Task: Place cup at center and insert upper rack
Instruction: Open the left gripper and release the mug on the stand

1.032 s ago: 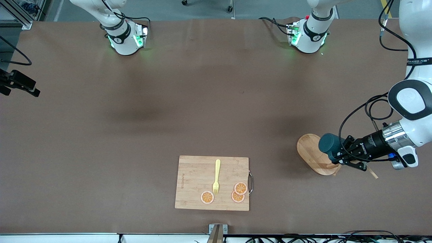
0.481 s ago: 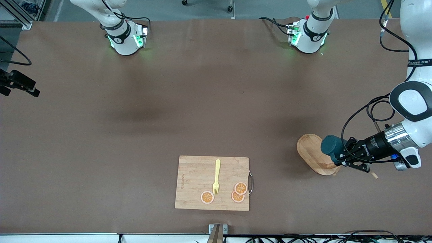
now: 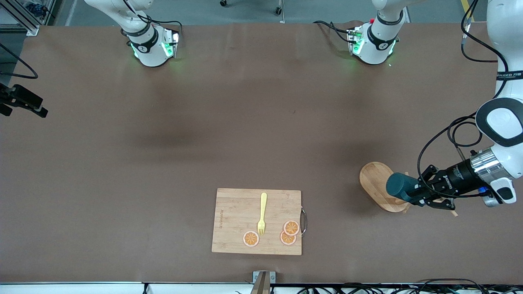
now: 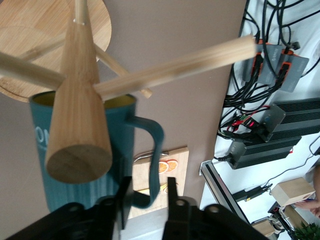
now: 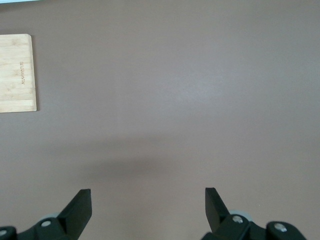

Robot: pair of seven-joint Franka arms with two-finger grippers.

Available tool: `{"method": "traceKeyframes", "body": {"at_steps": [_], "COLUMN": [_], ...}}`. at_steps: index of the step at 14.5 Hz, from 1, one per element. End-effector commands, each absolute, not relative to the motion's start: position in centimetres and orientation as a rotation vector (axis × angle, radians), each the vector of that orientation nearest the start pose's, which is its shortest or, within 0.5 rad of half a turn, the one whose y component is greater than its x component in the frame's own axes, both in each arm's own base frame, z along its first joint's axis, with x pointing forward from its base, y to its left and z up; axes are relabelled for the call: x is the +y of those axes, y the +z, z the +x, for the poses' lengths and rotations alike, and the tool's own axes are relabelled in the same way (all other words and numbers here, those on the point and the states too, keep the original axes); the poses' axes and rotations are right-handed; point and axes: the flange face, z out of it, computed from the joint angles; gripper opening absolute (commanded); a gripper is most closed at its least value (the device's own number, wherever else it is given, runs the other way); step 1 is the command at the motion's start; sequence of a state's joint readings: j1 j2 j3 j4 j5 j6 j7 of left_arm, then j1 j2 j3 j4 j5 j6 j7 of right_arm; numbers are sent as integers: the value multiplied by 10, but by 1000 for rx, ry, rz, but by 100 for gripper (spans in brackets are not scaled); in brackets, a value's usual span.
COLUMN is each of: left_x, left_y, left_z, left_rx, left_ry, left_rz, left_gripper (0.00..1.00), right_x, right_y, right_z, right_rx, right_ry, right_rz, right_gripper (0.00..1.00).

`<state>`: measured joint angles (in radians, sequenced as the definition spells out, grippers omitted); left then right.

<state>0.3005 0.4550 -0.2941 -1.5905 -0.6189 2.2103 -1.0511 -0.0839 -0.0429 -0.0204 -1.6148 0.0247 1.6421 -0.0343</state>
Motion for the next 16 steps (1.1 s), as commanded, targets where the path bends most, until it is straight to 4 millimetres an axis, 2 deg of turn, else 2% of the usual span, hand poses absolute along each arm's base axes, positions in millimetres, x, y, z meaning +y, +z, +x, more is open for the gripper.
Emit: {"method": "traceKeyframes", "body": {"at_steps": [1, 2, 5, 6, 9, 11, 13, 14, 16], "left_x": [24, 24, 18, 15, 1, -5, 3, 13, 18], "left_y": [428, 436, 487, 502, 552, 572, 586, 594, 608], "left_z": [699, 697, 685, 678, 645, 622, 601, 591, 581], "left_rx": [1613, 1610, 1567, 1546, 1415, 1202, 936, 791, 551], "left_ry": [-184, -174, -114, -93, 5, 7, 16, 20, 61], "left_rz": [1866, 1864, 1886, 1941, 2261, 2467, 2673, 2739, 2811], "left_gripper": [100, 100, 100, 100, 100, 100, 100, 100, 100], "right_x": [-50, -49, -46, -41, -38, -38, -40, -40, -41], "right_y": [638, 638, 638, 638, 639, 639, 640, 640, 639], "right_z": [544, 543, 544, 544, 545, 545, 546, 546, 546], "right_rx": [85, 80, 80, 63, 51, 49, 58, 58, 66], "right_ry": [-122, -124, -126, -126, -138, -138, -145, -143, -138], "right_rz": [-3126, -3126, -3126, -3126, -3127, -3127, -3127, -3127, -3125], "right_gripper": [100, 100, 100, 100, 100, 100, 100, 100, 100]}}
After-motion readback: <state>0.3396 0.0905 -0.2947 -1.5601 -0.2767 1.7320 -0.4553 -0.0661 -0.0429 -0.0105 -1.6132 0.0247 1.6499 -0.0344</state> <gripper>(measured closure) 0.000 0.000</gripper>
